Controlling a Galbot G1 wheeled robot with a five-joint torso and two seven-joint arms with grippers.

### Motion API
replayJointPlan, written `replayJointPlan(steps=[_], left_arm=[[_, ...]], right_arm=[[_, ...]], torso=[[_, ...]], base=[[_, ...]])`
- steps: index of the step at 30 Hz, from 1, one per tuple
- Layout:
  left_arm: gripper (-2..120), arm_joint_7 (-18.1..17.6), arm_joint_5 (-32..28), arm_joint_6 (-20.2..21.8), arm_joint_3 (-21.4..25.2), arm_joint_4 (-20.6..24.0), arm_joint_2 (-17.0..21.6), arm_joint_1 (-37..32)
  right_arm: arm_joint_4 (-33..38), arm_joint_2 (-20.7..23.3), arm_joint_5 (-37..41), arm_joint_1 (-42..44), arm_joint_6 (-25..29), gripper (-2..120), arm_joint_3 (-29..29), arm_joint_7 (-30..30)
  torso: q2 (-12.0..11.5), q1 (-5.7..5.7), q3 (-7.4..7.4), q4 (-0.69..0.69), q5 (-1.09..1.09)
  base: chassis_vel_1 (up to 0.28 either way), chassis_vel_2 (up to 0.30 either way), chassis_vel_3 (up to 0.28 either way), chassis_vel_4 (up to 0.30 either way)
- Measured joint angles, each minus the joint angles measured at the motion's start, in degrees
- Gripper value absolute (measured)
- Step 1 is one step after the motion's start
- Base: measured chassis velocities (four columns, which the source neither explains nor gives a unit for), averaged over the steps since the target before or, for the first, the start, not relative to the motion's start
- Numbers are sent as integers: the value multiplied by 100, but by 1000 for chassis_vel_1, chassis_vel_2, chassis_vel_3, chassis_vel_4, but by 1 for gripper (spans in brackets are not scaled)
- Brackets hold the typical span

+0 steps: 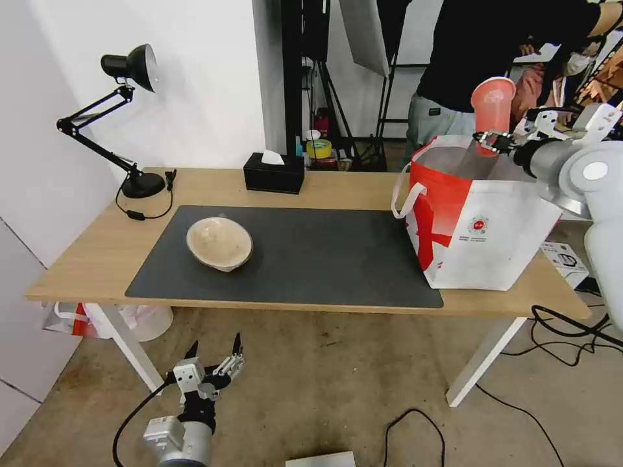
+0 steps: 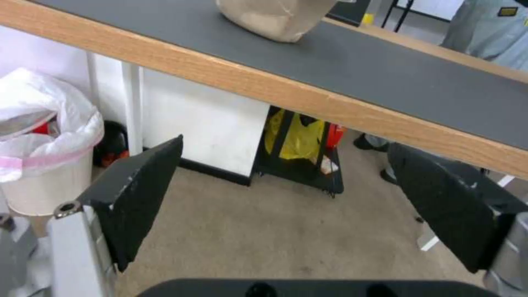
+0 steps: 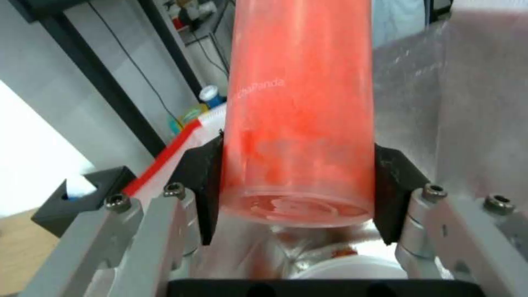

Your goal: Pick up the trash from the table and place it into the takeout bag.

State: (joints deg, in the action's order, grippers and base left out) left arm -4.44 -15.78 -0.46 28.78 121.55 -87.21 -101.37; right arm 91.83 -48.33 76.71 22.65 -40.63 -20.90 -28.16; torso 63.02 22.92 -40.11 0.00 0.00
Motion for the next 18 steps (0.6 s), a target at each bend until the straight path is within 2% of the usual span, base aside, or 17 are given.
replayJointPlan(steps=[18], left_arm=[[100, -6, 29, -13, 16, 112, -3, -60]], right_arm=[[242, 51, -29, 428, 5, 50, -207, 8]], torso=[[0, 0, 0, 0, 0]], base=[[0, 0, 0, 0]])
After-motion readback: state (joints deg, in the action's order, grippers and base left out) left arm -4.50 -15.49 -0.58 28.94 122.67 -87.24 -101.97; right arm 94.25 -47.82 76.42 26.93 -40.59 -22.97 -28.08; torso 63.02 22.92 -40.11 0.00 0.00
